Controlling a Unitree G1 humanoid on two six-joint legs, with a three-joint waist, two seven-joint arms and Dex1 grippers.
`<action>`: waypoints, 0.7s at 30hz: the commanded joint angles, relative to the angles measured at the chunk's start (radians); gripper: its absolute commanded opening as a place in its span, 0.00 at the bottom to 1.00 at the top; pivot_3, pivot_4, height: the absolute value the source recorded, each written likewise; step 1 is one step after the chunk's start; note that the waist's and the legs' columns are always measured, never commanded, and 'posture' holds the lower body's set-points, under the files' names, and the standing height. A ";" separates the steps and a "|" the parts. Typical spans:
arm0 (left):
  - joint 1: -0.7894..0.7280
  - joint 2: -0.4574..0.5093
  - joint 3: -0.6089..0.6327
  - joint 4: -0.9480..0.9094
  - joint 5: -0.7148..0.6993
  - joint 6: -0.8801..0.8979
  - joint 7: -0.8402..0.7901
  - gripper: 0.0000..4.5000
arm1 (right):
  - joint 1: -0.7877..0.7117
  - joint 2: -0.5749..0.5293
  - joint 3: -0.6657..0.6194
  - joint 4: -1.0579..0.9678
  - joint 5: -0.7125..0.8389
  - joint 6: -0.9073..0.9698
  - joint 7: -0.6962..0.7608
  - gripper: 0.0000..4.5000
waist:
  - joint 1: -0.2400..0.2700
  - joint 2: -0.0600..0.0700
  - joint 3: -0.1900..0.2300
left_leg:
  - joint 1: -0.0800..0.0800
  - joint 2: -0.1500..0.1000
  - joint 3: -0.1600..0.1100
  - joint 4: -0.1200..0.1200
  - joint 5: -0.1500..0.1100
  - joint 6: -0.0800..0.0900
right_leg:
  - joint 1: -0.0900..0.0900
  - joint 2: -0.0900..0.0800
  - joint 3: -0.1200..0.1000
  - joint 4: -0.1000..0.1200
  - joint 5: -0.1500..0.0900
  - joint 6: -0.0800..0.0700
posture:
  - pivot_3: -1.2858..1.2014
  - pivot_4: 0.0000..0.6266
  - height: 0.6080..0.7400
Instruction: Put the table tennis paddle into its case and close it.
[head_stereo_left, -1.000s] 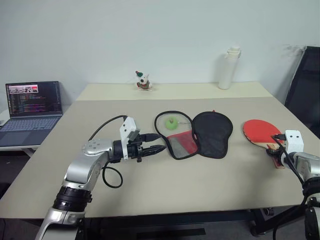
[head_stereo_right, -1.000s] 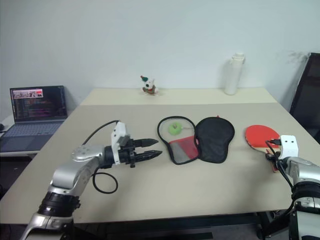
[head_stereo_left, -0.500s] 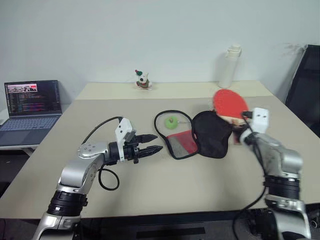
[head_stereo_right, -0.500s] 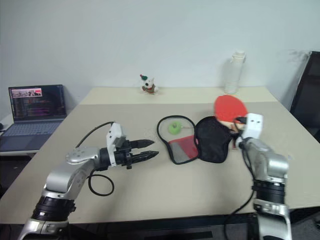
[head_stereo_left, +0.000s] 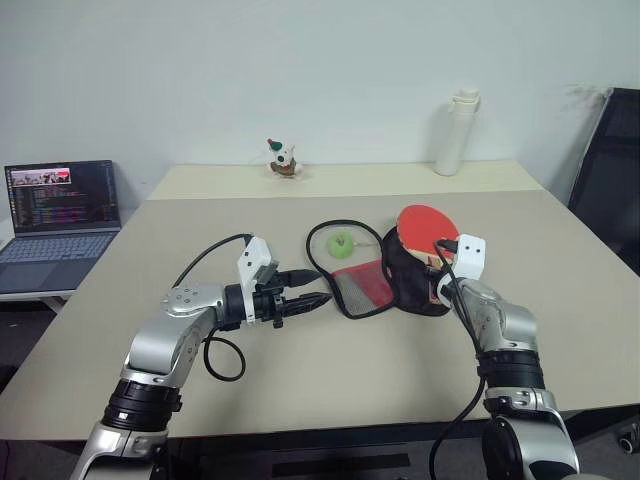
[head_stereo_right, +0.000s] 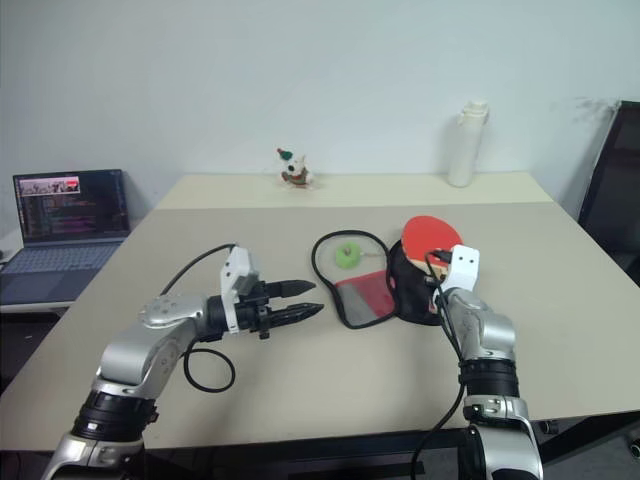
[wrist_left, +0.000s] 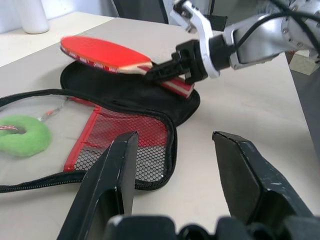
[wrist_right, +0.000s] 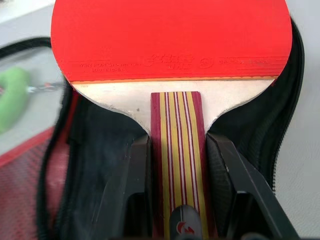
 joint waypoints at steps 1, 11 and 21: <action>-0.013 -0.003 0.010 -0.045 -0.013 -0.009 0.006 0.57 | -0.049 0.006 0.003 0.008 -0.002 -0.056 -0.003 0.24 | 0.000 0.000 0.000 | 0.000 0.000 0.000 0.000 0.000 0.000 | 0.000 0.000 0.000 0.000 0.000 0.000 | 0.52 0.24 1.00; -0.009 -0.003 0.010 -0.055 -0.011 -0.006 0.012 0.57 | -0.066 0.032 -0.046 0.071 0.008 -0.107 -0.078 0.40 | 0.000 0.000 0.000 | 0.000 0.000 0.000 0.000 0.000 0.000 | 0.000 0.000 0.000 0.000 0.000 0.000 | 0.52 0.24 1.00; 0.000 -0.002 0.015 -0.046 -0.008 -0.017 0.016 0.57 | -0.010 0.067 -0.007 -0.071 0.005 -0.046 -0.090 0.99 | 0.000 0.000 0.000 | 0.000 0.000 0.000 0.000 0.000 0.000 | 0.000 0.000 0.000 0.000 0.000 0.000 | 0.52 0.24 1.00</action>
